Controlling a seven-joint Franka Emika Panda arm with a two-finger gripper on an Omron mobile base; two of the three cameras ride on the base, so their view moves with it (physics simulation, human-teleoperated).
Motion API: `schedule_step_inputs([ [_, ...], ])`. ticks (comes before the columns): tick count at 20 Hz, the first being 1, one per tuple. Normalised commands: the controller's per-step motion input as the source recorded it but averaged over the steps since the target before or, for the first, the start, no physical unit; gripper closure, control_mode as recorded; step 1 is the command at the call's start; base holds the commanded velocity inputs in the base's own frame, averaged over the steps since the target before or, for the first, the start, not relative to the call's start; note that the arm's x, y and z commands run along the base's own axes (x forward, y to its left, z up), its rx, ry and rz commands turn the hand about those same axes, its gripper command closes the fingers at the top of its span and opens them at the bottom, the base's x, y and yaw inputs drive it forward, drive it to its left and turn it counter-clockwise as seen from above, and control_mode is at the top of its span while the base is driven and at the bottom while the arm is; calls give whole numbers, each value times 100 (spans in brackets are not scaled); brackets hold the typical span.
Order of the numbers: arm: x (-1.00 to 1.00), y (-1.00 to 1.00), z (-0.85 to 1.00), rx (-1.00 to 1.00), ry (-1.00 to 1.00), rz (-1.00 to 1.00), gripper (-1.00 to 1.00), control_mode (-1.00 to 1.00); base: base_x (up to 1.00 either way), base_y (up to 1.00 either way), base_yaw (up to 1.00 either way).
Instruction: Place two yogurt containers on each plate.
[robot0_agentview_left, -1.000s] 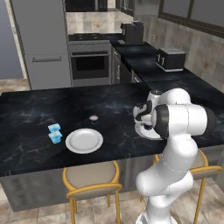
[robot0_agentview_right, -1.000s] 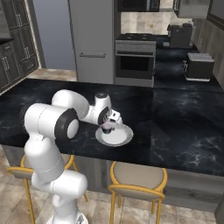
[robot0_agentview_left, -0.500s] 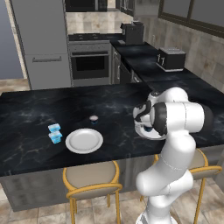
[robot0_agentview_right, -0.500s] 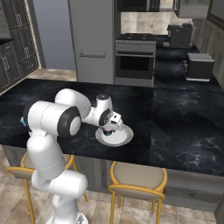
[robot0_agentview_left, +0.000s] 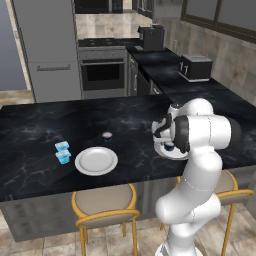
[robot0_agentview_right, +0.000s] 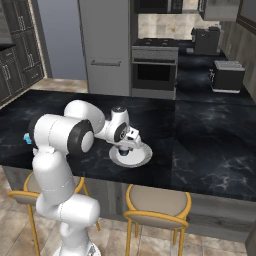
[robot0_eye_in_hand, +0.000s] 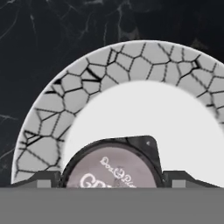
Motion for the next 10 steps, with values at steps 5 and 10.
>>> schedule_step_inputs([
  [5,-1,0,9,0,0,0,-100,-100,0,0,0],
  [10,-1,0,23,0,-1,0,-100,-100,0,0,0],
])
